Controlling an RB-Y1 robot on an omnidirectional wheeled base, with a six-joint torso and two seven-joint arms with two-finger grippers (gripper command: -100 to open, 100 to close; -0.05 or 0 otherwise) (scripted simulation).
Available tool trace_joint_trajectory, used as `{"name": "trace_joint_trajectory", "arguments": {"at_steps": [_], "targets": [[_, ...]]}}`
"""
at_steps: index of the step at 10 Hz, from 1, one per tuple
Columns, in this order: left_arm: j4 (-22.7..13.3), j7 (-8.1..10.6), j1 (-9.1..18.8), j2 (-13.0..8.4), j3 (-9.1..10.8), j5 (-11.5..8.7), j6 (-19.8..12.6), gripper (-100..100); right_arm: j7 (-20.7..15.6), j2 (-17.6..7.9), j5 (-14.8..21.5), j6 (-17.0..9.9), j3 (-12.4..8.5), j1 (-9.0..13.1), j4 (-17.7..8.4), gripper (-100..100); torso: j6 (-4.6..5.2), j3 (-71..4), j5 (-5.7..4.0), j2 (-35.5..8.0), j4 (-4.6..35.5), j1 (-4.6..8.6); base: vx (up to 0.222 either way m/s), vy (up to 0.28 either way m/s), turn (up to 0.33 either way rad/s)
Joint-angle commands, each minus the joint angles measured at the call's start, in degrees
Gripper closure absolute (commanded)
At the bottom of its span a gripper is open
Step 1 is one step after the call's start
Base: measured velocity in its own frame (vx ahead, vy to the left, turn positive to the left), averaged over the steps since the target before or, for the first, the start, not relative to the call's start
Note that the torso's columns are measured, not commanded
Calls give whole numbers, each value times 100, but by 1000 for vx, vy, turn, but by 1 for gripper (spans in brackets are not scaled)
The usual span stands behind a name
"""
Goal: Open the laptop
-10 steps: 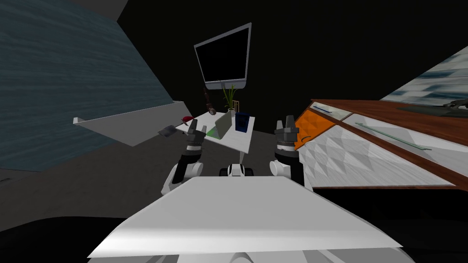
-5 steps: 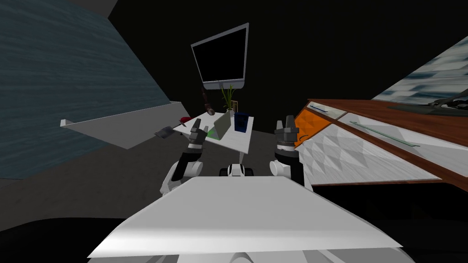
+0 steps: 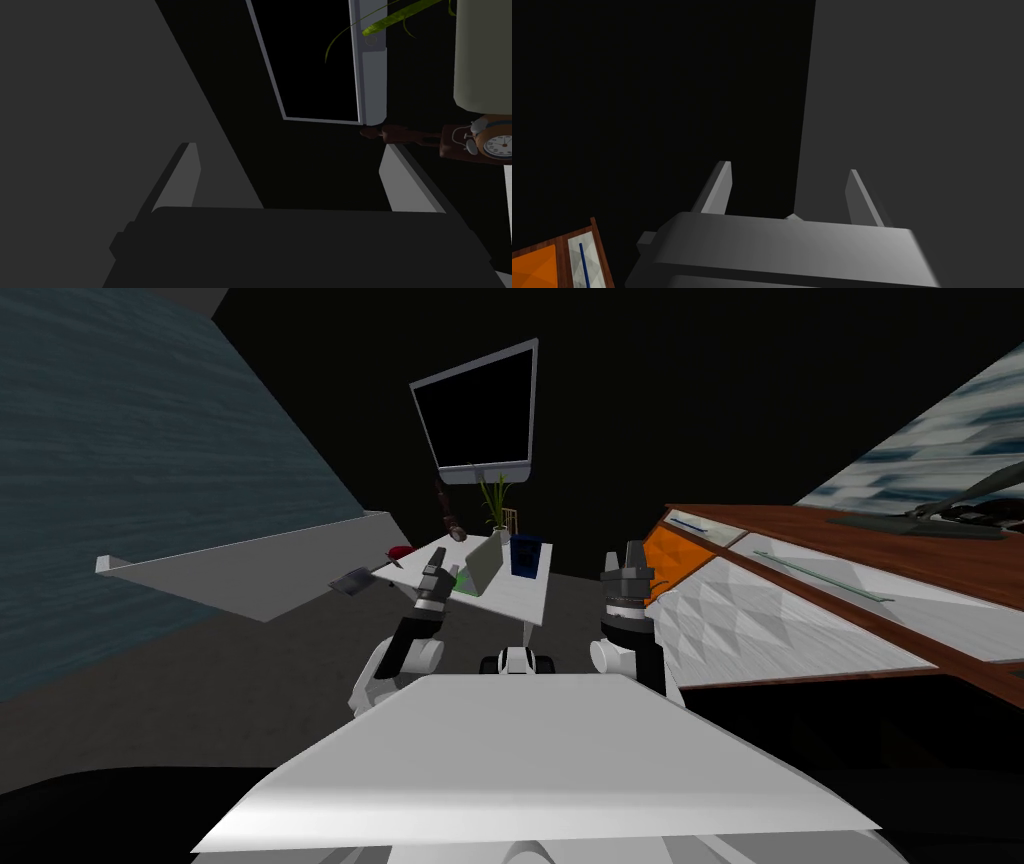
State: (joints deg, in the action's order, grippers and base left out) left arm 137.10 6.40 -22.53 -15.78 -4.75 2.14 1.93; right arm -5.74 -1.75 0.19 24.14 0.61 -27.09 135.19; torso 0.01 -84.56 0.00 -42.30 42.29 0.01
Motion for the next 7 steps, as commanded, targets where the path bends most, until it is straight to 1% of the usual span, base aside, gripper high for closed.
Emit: {"name": "trace_joint_trajectory", "arguments": {"at_steps": [1, 4, 5, 6, 7], "targets": [[47, 45, 83, -72, -23, 49, -396, -100, 0, 0, 0, 0, 0, 0, 0, 0, -1, 0, 0, 0, 0, -1, 13, 11, -57], [126, 98, 183, -175, -66, 123, -845, -100, 0, 0, 0, 0, 0, 0, 0, 0, -2, -1, 1, 1, -1, -3, 16, 18, -67], [126, 98, 183, -175, -66, 123, -930, -100, 0, 0, 0, 0, 0, 0, 0, 0, 0, 0, 0, 0, 0, -1, 9, 12, -39], [159, 125, 235, -235, -88, 160, -1128, -100, 0, 0, 0, 0, 0, 0, 0, 0, -1, 1, 0, -1, 0, 1, 12, 11, -65], [159, 125, 235, -235, -88, 160, -1192, -100, 0, 0, 0, 0, 0, 0, 0, 0, 0, 0, 0, 1, 0, 1, 11, 11, -37]]}}
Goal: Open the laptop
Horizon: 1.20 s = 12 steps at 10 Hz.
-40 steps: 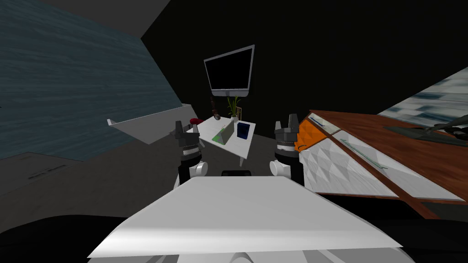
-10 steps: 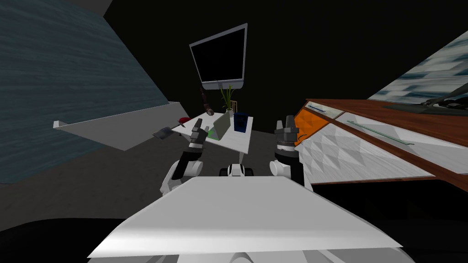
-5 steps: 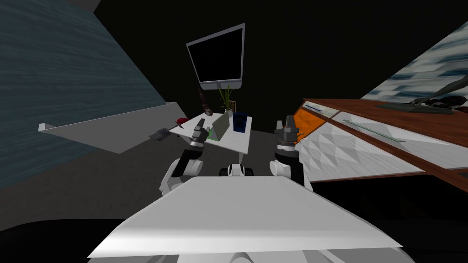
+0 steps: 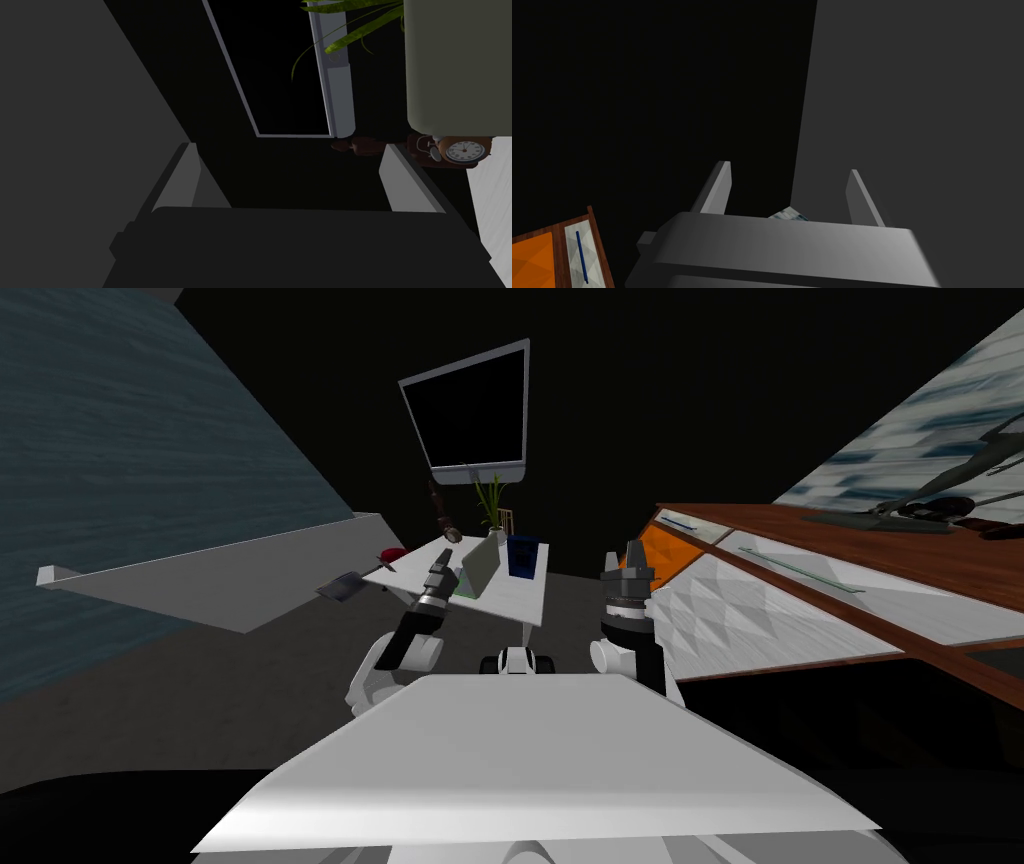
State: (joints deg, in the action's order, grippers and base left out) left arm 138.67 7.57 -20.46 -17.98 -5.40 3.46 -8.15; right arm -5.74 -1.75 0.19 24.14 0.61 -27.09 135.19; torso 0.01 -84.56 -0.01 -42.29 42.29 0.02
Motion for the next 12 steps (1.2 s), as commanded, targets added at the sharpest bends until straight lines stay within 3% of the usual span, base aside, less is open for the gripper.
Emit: {"name": "trace_joint_trajectory", "arguments": {"at_steps": [1, 4, 12], "targets": [[32, 34, 82, -83, -45, 66, -414, -100, 0, 0, 0, 0, 0, 0, 0, 0, -1, 0, 1, 1, 0, -1, 10, 13, -69], [58, 61, 136, -158, -66, 104, -719, -100, 0, 0, 0, 0, 0, 0, 0, 0, 0, -1, 1, 1, 0, -4, 11, 15, -44], [149, 194, 419, -661, -175, 296, -2012, -100, 0, 0, 0, 0, 0, 0, 0, 0, -1, 0, 1, -1, 0, -1, 12, 15, -61]]}}
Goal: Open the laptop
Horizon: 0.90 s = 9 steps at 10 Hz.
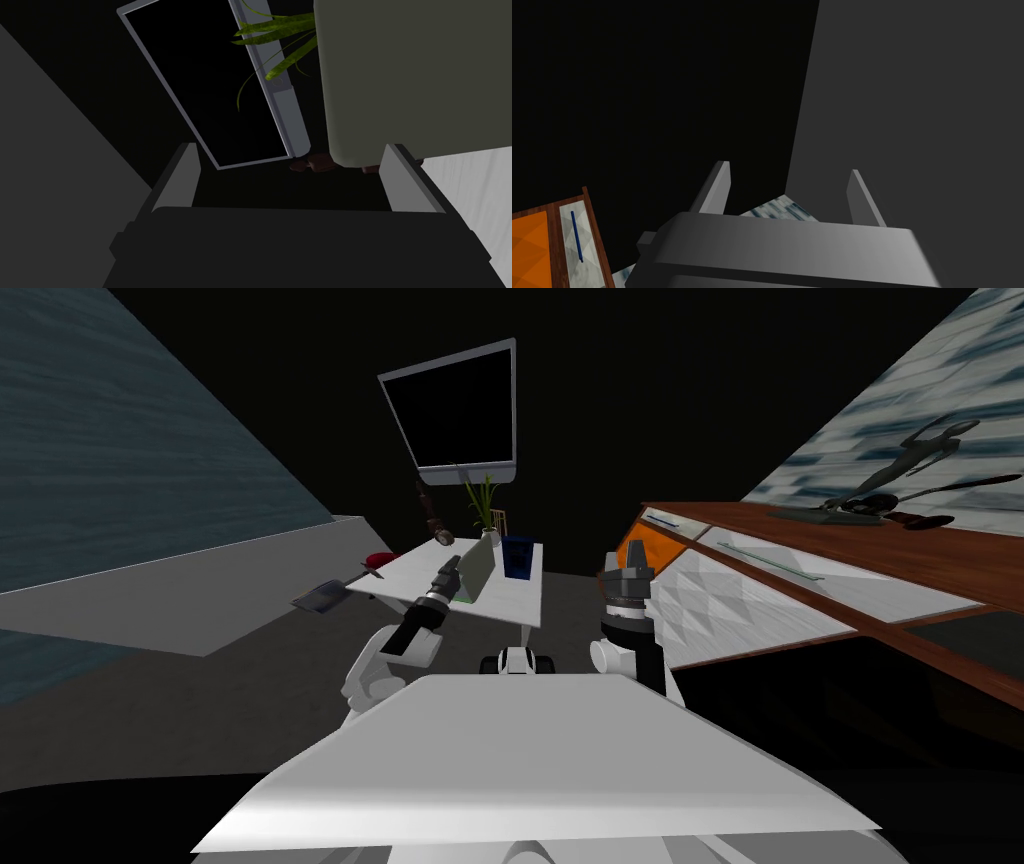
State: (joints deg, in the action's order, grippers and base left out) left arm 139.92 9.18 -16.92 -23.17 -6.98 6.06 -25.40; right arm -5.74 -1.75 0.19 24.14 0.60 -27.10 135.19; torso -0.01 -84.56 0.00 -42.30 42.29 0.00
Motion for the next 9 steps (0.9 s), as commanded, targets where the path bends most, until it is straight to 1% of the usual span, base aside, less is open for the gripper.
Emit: {"name": "trace_joint_trajectory", "arguments": {"at_steps": [1, 2, 3, 4, 5, 6, 7, 8, 9], "targets": [[24, 33, 64, -142, -18, 36, -353, -100, 0, 0, 0, 0, 0, 0, 0, 0, 2, -1, 0, 1, 0, -2, 11, 14, -32], [37, 59, 120, -264, -39, 74, -578, -100, 0, 0, 0, 0, 0, 0, 0, 0, 0, -1, 0, 2, 0, -1, 11, 13, -61], [37, 59, 120, -264, -39, 74, -619, -100, 0, 0, 0, 0, 0, 0, 0, 0, 1, -1, 0, 1, 0, 0, 8, 13, -34], [50, 84, 175, -389, -59, 110, -846, -100, 0, 0, 0, 0, 0, 0, 0, 0, 0, 0, 0, 0, 0, 0, 11, 17, -57], [50, 84, 175, -389, -59, 110, -877, -100, 0, 0, 0, 0, 0, 0, 0, 0, 1, -1, 0, 2, 0, -1, 10, 14, -40], [65, 108, 227, -512, -79, 145, -1113, -100, 0, 0, 0, 0, 0, 0, 0, 0, 0, -1, 0, 1, 0, 0, 9, 15, -58], [80, 131, 276, -632, -98, 179, -1280, -100, 0, 0, 0, 0, 0, 0, 0, 0, 1, -1, 0, 1, 0, -1, 13, 22, -95], [80, 131, 276, -632, -98, 179, -1362, -100, 0, 0, 0, 0, 0, 0, 0, 0, 1, -1, 1, 2, -1, -2, 12, 16, -35], [95, 153, 322, -746, -116, 210, -1566, -100, 0, 0, 0, 0, 0, 0, 0, 0, 0, -1, 0, 2, 0, 0, 12, 14, -48]]}}
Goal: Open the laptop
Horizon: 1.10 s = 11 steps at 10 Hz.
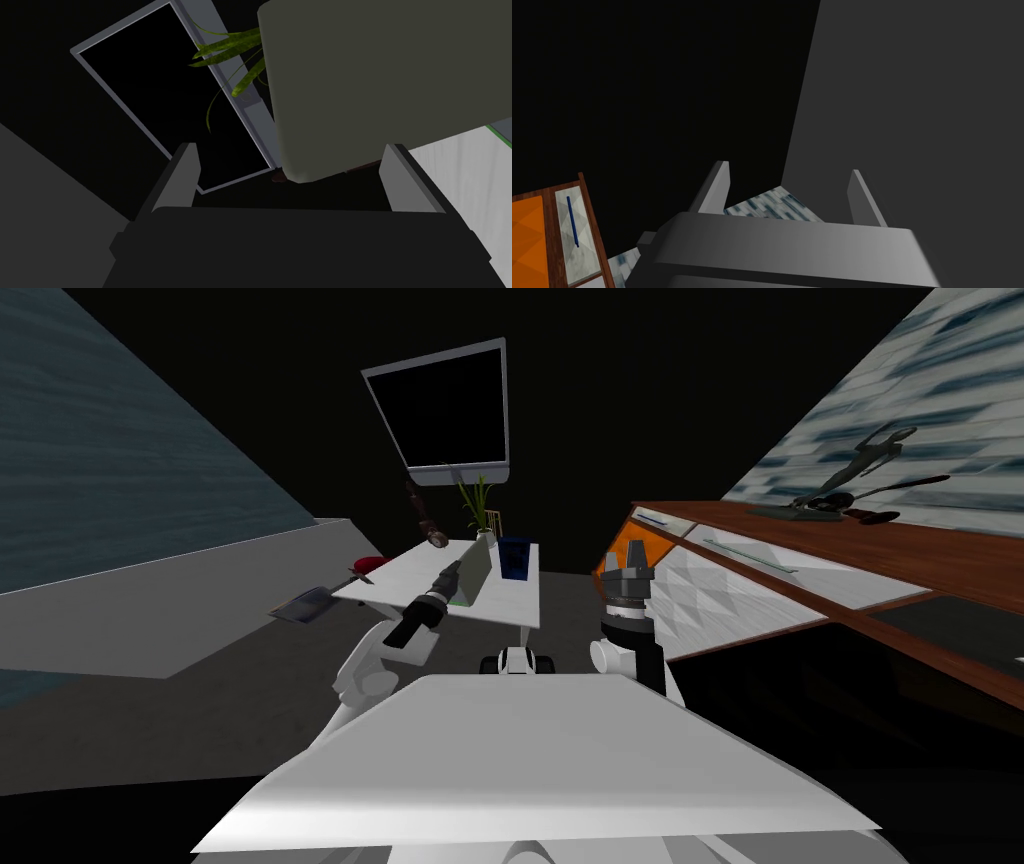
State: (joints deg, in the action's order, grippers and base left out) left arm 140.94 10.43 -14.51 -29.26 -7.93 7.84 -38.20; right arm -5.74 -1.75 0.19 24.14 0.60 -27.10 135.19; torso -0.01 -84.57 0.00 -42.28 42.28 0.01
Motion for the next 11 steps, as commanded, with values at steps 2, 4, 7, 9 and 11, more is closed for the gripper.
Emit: {"name": "trace_joint_trajectory", "arguments": {"at_steps": [2, 4, 7, 9, 11], "targets": [[9, 47, 124, -246, -37, 60, -511, -100, 0, 0, 0, 0, 0, 0, 0, 0, 2, 0, 0, 0, 0, 0, 10, 15, -57], [42, 83, 196, -442, -65, 111, -858, -100, 0, 0, 0, 0, 0, 0, 0, 0, 1, 1, 0, -2, 1, 0, 9, 15, -58], [89, 121, 273, -667, -97, 166, -1254, -100, 0, 0, 0, 0, 0, 0, 0, 0, 1, -5, 2, 9, -3, -6, 8, 16, -51], [119, 141, 311, -788, -113, 193, -1448, -100, 0, 0, 0, 0, 0, 0, 0, 0, 1, -4, 1, 7, -3, -3, 8, 9, -36], [112, 136, 305, -756, -106, 179, -1398, -100, 0, 0, 0, 0, 0, 0, 0, 0, 1, 1, 0, -2, 1, 1, 2, 3, -4]]}}
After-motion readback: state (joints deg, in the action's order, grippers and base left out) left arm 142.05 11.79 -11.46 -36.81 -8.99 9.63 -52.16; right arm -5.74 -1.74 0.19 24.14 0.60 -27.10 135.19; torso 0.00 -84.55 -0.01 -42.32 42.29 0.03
